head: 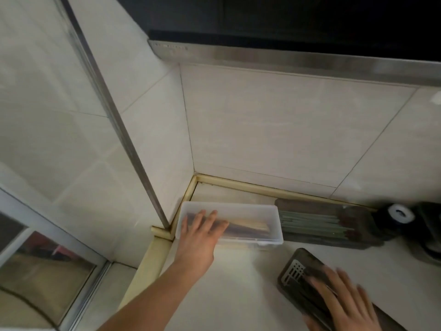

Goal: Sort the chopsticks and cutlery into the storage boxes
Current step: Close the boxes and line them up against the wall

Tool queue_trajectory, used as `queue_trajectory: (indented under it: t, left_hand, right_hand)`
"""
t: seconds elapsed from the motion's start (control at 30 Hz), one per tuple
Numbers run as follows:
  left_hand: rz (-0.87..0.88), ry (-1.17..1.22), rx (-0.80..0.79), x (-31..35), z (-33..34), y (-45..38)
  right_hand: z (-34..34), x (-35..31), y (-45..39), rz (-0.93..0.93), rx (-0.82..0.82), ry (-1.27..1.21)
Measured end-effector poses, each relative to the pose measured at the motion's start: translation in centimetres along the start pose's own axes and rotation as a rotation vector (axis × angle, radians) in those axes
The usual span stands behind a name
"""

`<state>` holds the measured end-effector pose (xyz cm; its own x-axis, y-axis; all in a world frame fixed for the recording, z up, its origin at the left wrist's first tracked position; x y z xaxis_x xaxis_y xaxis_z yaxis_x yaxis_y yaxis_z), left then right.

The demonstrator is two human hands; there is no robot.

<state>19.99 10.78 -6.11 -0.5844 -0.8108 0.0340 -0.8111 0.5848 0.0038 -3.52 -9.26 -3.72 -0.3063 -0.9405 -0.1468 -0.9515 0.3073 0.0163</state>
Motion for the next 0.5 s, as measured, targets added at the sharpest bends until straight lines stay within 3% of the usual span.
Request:
queue_trajectory:
  t: [0.03, 0.1, 0.2, 0.27, 0.3, 0.5]
  left_hand:
    - [-0.009, -0.003, 0.002, -0.1, 0.0, -0.9]
    - [0.003, -0.004, 0.038, -0.3, -0.2, -2.5]
    - [0.041, -0.009, 0.056, -0.6, -0.6, -4.7]
    - [0.033, 0.004, 0.044, -0.9, -0.5, -6.1]
    - [0.020, 0.016, 0.043, -1.2, -0.5, -6.8]
    - [-0.009, 0.065, 0.003, -1.6, -0.9, -11.5]
  right_hand:
    - [-0.9, -3.7, -2.0, -0.135, 0.077, -0.009]
    - [0.5, -7.1, -6.0, -0.235, 0.017, 0.090]
    - [2.6, -9.5, -12.2, -0.187, -0.161, 0.094]
    - [3.3, -10.5, -14.6, -0.168, -0.183, 0.152]
    - [3.1, -10.6, -15.7, -0.184, -0.108, 0.182]
    - [3.7, -9.4, -19.4, -0.112, -0.252, 0.174]
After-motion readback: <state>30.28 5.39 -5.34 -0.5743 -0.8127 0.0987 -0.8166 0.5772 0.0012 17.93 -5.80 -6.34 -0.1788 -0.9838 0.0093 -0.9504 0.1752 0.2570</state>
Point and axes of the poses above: each hand's wrist, its own y-axis away from the middle knuckle, its own z-axis out of the palm, x = y × z, the point moved 10 cm from there along -y, towards the middle knuckle, and after that the axes turned 7 degrees about -z, right-handed, at the moved point
